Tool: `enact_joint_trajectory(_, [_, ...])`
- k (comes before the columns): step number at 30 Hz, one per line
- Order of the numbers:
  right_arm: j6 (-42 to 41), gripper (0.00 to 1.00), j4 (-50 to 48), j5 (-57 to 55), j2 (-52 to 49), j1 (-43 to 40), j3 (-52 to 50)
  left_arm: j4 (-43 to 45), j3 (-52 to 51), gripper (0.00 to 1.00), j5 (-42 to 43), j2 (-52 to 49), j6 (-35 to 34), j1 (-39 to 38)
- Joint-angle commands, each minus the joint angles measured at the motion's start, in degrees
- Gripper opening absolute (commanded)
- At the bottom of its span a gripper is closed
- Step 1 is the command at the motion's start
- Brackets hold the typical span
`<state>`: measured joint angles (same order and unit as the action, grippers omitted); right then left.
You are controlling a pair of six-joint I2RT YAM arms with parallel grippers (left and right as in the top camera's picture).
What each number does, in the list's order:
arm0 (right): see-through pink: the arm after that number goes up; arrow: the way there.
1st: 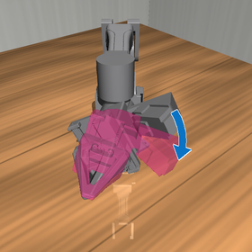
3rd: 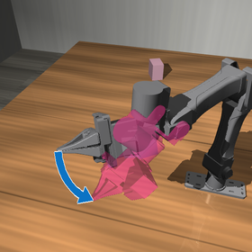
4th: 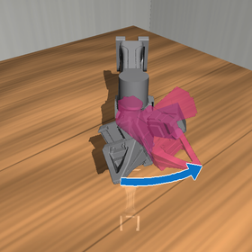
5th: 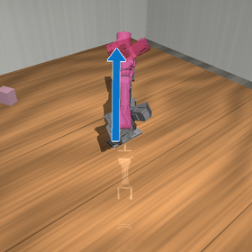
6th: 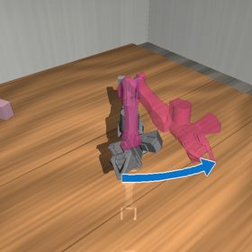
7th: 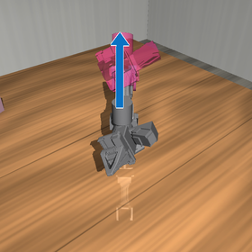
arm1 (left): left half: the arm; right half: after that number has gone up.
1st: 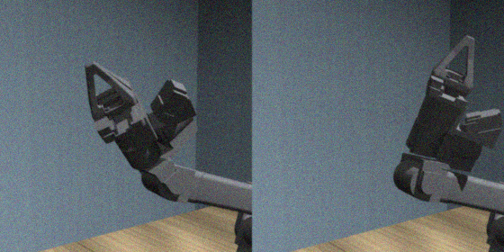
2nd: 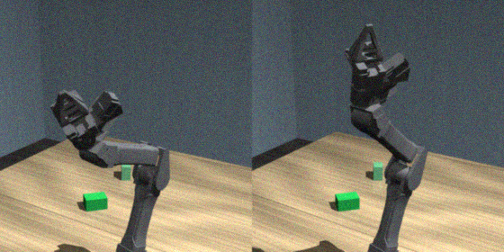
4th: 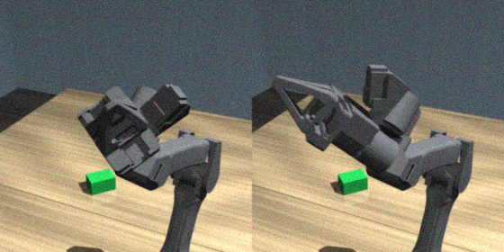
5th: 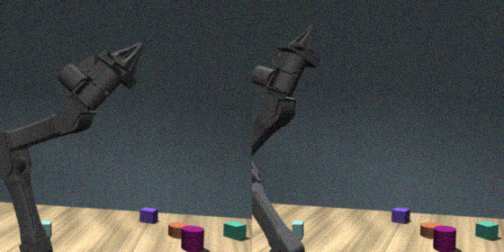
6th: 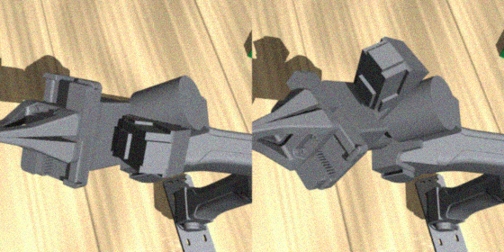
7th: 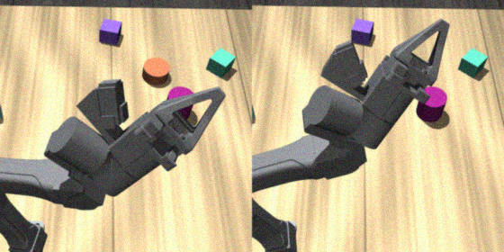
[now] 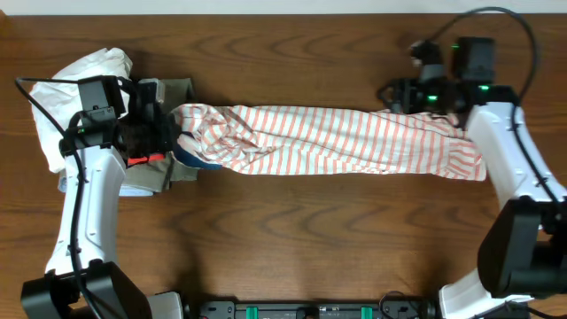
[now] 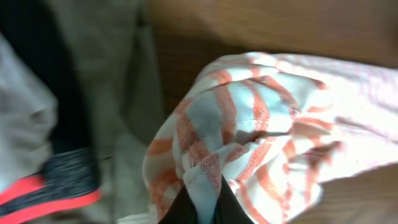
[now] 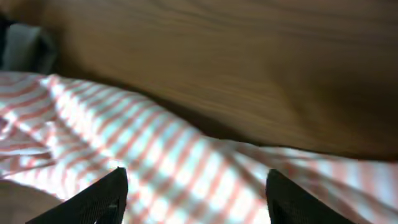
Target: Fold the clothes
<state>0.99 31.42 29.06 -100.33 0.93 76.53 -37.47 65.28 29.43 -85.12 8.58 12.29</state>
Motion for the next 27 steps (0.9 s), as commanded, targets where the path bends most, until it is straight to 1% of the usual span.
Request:
enact_joint_trajectory(1, [-4.5, 0.7, 0.1, -8.4, 0.2, 2.0, 0.4, 0.5, 2.5, 0.06, 10.3, 3.3, -2.1, 0.0])
enact_joint_trajectory(6, [-4.8, 0.7, 0.7, -10.4, 0.2, 1.4, 0.4, 4.0, 2.8, 0.06, 17.7, 6.1, -4.9, -2.2])
enact_joint_trajectory(9, [-4.8, 0.7, 2.1, -13.4, 0.2, 0.4, 0.4, 7.8, 2.8, 0.06, 21.3, 6.7, -8.8, -5.1])
enact_joint_trajectory(11, [-4.8, 0.7, 3.3, -16.3, 0.2, -0.3, 0.4, 9.8, 2.8, 0.06, 21.5, 6.7, -10.7, -7.9])
enact_joint_trajectory(14, [-4.8, 0.7, 5.1, -20.3, 0.2, -1.4, 0.4, 11.6, 2.8, 0.06, 21.5, 6.4, -10.6, -12.8])
enact_joint_trajectory(17, [-4.8, 0.69, 6.6, -23.3, 0.2, -2.8, 0.4, 13.6, 2.8, 0.06, 19.5, 5.7, -11.1, -18.7])
enact_joint_trajectory(20, [-5.0, 0.68, 7.5, -24.7, 0.2, -3.9, 0.4, 14.3, 2.8, 0.06, 16.1, 5.1, -11.5, -23.0])
enact_joint_trajectory(24, [-7.9, 0.68, 9.2, -28.5, 0.3, -6.5, 0.4, 14.9, 2.8, 0.06, 11.5, 3.2, -11.5, -28.4])
enact_joint_trajectory(27, [-8.5, 0.68, 10.3, -28.8, 0.5, -9.2, 0.4, 16.7, 2.8, 0.06, 9.4, 0.8, -11.5, -31.7])
